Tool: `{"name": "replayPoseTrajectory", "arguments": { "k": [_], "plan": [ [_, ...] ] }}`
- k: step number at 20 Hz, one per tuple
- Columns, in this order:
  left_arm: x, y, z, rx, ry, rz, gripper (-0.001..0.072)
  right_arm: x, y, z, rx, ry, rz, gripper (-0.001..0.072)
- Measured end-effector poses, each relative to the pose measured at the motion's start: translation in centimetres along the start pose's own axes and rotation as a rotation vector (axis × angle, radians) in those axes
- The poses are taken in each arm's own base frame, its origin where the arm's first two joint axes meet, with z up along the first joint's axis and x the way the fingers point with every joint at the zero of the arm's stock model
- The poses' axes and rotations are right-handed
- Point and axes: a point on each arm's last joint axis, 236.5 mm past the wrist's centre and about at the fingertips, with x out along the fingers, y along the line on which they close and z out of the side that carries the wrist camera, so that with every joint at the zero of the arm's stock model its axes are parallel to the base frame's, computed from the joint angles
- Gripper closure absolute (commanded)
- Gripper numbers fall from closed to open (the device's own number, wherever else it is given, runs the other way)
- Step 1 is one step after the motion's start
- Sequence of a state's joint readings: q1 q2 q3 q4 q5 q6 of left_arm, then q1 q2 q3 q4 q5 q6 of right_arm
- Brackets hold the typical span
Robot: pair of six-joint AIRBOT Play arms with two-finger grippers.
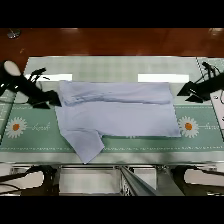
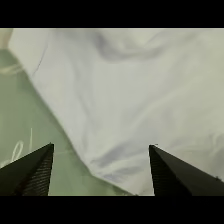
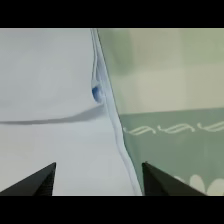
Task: Fold the shirts.
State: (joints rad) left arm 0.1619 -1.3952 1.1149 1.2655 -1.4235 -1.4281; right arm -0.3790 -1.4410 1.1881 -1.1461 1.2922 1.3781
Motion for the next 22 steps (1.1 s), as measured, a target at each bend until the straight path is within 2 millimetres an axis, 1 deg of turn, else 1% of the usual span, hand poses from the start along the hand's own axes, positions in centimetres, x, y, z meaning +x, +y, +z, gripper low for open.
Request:
{"name": "replayPoseTrajectory", "arguments": {
  "k": [1, 3, 5, 7, 9, 11, 14, 16, 17, 18, 19, 20, 22],
  "plan": [
    [0.1, 1.1, -1.6, -0.069, -0.015, -0.01, 0.0003, -0.3, 0.2, -1.2, 0.021, -0.06, 0.032, 0.009],
    [1.2, 2.1, -4.6, -0.208, -0.055, -0.071, 0.0003, -0.4, 1.5, -4.2, 0.072, -0.149, 0.113, 0.009],
    [2.8, 1.8, -7.2, -0.309, -0.09, -0.147, 0.0003, 0.1, 2.5, -6.6, 0.126, -0.222, 0.181, 0.009],
    [4.2, 1.4, -9.0, -0.373, -0.114, -0.191, 0.0004, 0.7, 3.4, -8.6, 0.161, -0.257, 0.237, 0.009],
    [5.3, 0.8, -10.1, -0.418, -0.139, -0.232, 0.0004, 1.1, 3.8, -9.7, 0.18, -0.273, 0.266, 0.009],
    [6.2, -0.5, -11.0, -0.432, -0.145, -0.283, 0.0005, 1.3, 4.2, -10.2, 0.194, -0.281, 0.293, 0.009],
    [7.5, -3.1, -11.6, -0.407, -0.15, -0.357, 0.0006, 1.4, 4.7, -11.0, 0.195, -0.267, 0.314, 0.0091],
    [8.3, -5.1, -11.7, -0.372, -0.154, -0.395, 0.0017, 1.1, 3.9, -11.0, 0.207, -0.27, 0.289, 0.009],
    [8.6, -5.9, -11.8, -0.35, -0.155, -0.406, 0.0277, 0.7, 2.9, -10.4, 0.226, -0.291, 0.26, 0.009],
    [9.0, -6.3, -11.8, -0.328, -0.162, -0.401, 0.0683, 0.2, 1.5, -10.1, 0.25, -0.305, 0.223, 0.009],
    [9.3, -6.4, -11.8, -0.305, -0.168, -0.389, 0.0678, -0.1, 0.1, -10.1, 0.276, -0.309, 0.183, 0.0091],
    [9.2, -6.8, -11.4, -0.297, -0.189, -0.394, 0.0677, -0.2, -1.6, -10.6, 0.299, -0.293, 0.133, 0.009],
    [8.5, -7.6, -10.9, -0.251, -0.204, -0.409, 0.0678, 0.3, -4.7, -12.8, 0.347, -0.209, 0.024, 0.009]
  ]
}}
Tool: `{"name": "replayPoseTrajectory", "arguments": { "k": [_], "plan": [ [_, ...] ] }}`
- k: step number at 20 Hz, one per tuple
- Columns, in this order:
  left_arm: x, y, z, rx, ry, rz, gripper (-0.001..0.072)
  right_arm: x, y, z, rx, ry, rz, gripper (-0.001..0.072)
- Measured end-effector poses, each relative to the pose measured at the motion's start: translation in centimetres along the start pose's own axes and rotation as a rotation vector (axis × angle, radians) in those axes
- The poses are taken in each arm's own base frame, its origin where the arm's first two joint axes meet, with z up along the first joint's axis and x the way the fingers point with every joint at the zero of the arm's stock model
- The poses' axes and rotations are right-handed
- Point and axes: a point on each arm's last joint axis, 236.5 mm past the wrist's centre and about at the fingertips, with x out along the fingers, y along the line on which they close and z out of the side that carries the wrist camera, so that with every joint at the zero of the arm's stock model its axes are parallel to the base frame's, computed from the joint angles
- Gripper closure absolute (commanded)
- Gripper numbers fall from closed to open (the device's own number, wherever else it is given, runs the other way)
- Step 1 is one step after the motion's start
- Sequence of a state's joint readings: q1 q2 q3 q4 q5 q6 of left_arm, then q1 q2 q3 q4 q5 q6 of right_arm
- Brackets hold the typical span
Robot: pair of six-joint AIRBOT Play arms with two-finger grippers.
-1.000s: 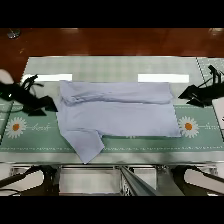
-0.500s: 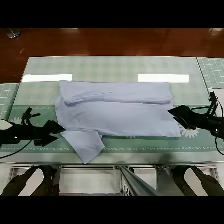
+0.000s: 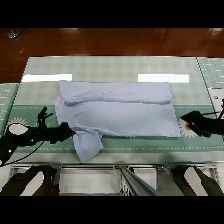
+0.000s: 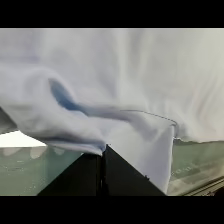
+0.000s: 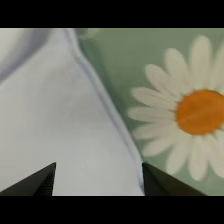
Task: Fold the shirts.
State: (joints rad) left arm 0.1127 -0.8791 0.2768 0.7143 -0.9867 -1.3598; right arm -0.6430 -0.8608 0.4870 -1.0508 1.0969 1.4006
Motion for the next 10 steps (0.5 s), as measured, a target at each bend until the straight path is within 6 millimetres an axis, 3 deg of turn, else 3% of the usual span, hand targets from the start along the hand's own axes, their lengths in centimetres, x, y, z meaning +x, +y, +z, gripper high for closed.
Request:
{"name": "replayPoseTrajectory", "arguments": {
  "k": [2, 4, 8, 10],
  "plan": [
    [-0.4, -1.3, 0.7, 0.04, -0.014, -0.022, 0.0677, 0.4, -2.4, -1.5, 0.032, 0.082, -0.082, 0.009],
    [-0.9, -2.3, 1.2, 0.076, -0.021, -0.037, 0.0677, 1.1, -3.1, -2.9, 0.041, 0.162, -0.11, 0.009],
    [-1.5, -3.5, 1.8, 0.11, -0.032, -0.055, 0.0677, 3.1, -1.7, -5.1, -0.001, 0.289, -0.088, 0.0091],
    [-1.6, -3.8, 2.0, 0.116, -0.037, -0.06, 0.0677, 4.2, -0.1, -4.8, -0.007, 0.282, -0.041, 0.0095]
  ]
}}
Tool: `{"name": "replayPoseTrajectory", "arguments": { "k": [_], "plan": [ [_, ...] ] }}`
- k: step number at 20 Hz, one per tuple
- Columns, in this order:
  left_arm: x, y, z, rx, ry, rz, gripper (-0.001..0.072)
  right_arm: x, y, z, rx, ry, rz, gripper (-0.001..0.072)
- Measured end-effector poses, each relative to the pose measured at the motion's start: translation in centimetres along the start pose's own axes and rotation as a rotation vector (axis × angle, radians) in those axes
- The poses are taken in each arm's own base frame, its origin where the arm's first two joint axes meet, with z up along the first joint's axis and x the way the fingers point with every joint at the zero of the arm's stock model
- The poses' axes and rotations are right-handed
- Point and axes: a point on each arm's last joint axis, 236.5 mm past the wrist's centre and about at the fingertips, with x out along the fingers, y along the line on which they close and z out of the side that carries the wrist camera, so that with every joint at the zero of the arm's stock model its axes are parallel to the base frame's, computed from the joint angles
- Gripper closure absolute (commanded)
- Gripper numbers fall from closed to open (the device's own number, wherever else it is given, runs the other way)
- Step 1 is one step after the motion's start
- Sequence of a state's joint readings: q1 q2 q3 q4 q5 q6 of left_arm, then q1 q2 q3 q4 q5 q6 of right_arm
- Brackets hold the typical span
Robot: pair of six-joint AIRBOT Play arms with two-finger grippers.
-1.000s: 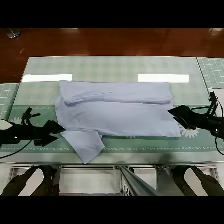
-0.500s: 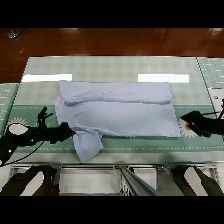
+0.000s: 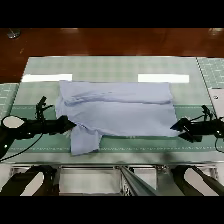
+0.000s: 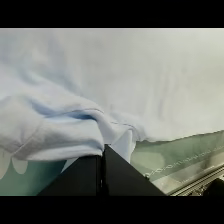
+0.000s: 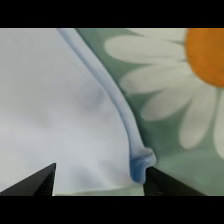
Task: Fold the shirts.
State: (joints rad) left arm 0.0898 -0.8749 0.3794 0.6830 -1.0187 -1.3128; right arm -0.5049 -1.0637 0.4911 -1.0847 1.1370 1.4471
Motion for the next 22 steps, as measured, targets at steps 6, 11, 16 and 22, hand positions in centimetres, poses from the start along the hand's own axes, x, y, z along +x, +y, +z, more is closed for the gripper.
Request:
{"name": "replayPoseTrajectory", "arguments": {
  "k": [6, 11, 16, 22],
  "plan": [
    [-2.4, -0.5, 3.0, 0.034, -0.065, 0.001, 0.0677, -0.8, 4.0, 3.5, -0.094, -0.083, 0.097, 0.0688],
    [-6.0, -1.7, 8.5, 0.066, -0.159, 0.005, 0.0677, -5.0, 8.2, 8.1, -0.187, -0.199, 0.168, 0.0688],
    [-3.3, -3.2, 14.2, 0.105, -0.091, 0.005, 0.0676, -6.2, 12.6, 13.1, -0.223, -0.233, 0.275, 0.0688],
    [0.1, -4.2, 22.2, 0.093, -0.041, -0.016, 0.0677, -4.4, 15.8, 19.0, -0.207, -0.234, 0.32, 0.0687]
  ]
}}
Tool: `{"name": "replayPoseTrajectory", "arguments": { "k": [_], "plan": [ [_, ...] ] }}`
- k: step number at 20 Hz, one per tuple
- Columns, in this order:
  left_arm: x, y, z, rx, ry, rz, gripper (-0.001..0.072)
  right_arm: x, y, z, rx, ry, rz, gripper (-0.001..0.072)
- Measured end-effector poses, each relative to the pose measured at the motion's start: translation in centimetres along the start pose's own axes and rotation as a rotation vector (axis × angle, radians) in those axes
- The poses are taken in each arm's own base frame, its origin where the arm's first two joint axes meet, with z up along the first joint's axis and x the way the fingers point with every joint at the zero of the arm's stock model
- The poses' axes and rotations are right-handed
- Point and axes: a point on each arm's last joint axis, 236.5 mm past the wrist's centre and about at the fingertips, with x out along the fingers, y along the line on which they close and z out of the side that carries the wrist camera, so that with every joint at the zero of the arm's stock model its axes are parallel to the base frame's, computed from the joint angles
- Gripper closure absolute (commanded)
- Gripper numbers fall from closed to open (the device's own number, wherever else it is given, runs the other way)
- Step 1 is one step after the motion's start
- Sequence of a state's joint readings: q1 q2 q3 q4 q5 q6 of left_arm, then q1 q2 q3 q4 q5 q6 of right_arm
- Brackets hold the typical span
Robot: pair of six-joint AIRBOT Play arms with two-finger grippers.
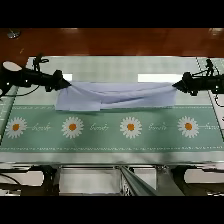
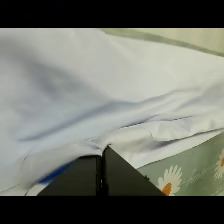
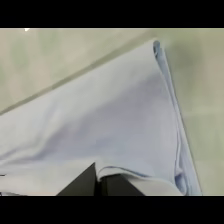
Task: Fold the shirts.
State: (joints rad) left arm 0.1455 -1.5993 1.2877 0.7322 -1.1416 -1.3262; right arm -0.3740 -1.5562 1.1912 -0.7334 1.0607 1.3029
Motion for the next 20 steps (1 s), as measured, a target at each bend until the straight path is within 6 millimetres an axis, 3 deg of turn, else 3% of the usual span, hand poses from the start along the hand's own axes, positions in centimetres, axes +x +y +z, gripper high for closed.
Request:
{"name": "replayPoseTrajectory", "arguments": {
  "k": [2, 3, 4, 5, 9, 11, 14, 16, 18, 19, 20],
  "plan": [
    [0.6, 0.2, 1.9, -0.01, -0.004, -0.004, 0.0676, 0.8, -0.2, 1.0, 0.012, 0.001, 0.0, 0.0683],
    [0.8, 0.2, 2.6, -0.013, -0.005, -0.007, 0.0581, 1.1, -0.4, 1.4, 0.017, 0.002, -0.001, 0.0541],
    [1.1, 0.4, 3.0, -0.018, -0.002, -0.007, 0.0268, 1.4, -0.6, 1.6, 0.02, 0.004, -0.002, 0.0265],
    [1.3, 0.5, 3.2, -0.02, 0.003, -0.008, 0.0008, 1.6, -0.7, 1.8, 0.02, 0.002, -0.003, 0.0071],
    [0.9, 1.9, 2.5, -0.022, 0.063, 0.013, 0.0005, 1.5, -1.7, 1.9, 0.015, 0.02, -0.01, 0.0092],
    [-0.3, 3.8, 1.6, -0.036, 0.113, 0.045, 0.0006, 0.9, -3.5, 1.7, 0.03, 0.035, -0.051, 0.0091],
    [-1.9, 5.3, 0.6, -0.055, 0.156, 0.065, 0.0006, 0.9, -6.3, -0.5, 0.072, 0.122, -0.151, 0.0092],
    [-2.2, 5.3, 0.1, -0.043, 0.169, 0.069, 0.0006, 2.1, -6.5, -1.9, 0.088, 0.177, -0.17, 0.0092],
    [-2.1, 5.0, -0.4, -0.024, 0.187, 0.071, 0.0006, 3.7, -5.1, -3.3, 0.083, 0.228, -0.145, 0.0129],
    [-2.0, 4.9, -0.6, -0.014, 0.193, 0.072, 0.0005, 4.4, -4.4, -3.9, 0.075, 0.244, -0.134, 0.0335],
    [-1.9, 4.6, -0.8, -0.004, 0.2, 0.072, 0.0007, 5.1, -4.0, -4.4, 0.065, 0.262, -0.133, 0.0677]
  ]
}}
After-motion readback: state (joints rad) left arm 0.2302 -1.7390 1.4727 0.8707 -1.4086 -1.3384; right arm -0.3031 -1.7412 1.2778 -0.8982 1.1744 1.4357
